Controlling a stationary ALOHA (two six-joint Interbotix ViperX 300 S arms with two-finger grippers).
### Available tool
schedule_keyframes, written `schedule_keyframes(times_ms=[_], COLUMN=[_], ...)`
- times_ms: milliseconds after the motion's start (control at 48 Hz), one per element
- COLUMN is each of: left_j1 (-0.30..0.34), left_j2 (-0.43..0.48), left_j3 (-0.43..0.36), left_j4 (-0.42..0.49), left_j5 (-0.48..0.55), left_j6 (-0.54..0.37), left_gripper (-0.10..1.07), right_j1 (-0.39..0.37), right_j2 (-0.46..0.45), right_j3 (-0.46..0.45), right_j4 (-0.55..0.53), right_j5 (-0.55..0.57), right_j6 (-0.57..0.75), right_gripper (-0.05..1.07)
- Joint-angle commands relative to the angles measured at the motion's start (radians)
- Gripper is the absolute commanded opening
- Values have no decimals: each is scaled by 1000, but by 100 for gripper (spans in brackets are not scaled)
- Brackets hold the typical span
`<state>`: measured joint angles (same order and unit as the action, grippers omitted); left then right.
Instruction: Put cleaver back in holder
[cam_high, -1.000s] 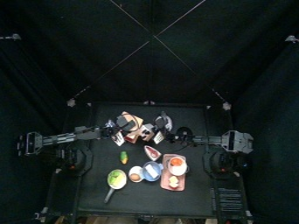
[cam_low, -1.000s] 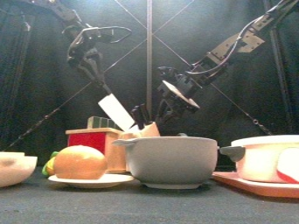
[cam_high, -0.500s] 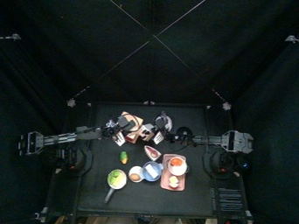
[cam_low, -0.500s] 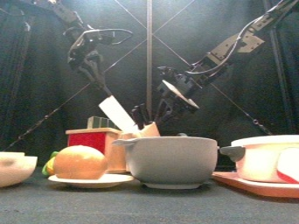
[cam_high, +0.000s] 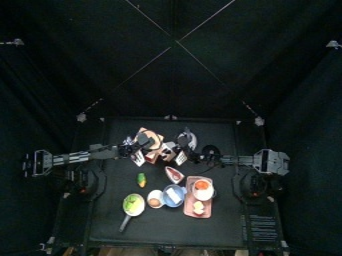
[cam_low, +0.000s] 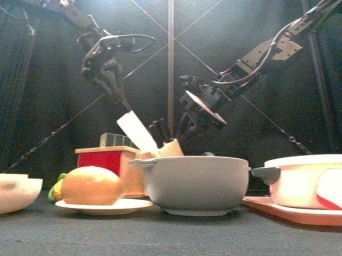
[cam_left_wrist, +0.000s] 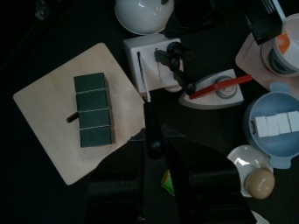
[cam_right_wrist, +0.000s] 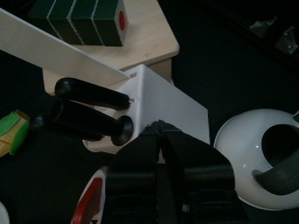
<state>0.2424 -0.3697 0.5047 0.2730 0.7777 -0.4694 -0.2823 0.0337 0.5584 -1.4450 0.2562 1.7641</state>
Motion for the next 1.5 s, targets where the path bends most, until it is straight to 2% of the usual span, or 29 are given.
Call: schedule_keyframes(times_ms=[0, 792, 979, 1312, 1479], left_j1=[11, 25, 34, 38, 38], left_j2=[11, 172, 204, 206, 206], left_j3=[-37, -127, -144, -135, -135], left_j4=[2, 0, 2, 2, 3], left_j5=[-15, -51, -66, -101, -101], left_j6=[0, 3, 3, 3, 5], left_gripper=[54, 59, 66, 85, 87], right_j1=[-5, -17, -17, -17, -17], right_j2=[-15, 6, 6, 6, 6], right_j3=[-25, -35, -34, -31, -31], right_j4=[-3, -2, -2, -2, -2], right_j5=[-3, -26, -26, -26, -26], right_j6=[-2, -2, -2, -2, -3], right_gripper=[41, 41, 41, 41, 41])
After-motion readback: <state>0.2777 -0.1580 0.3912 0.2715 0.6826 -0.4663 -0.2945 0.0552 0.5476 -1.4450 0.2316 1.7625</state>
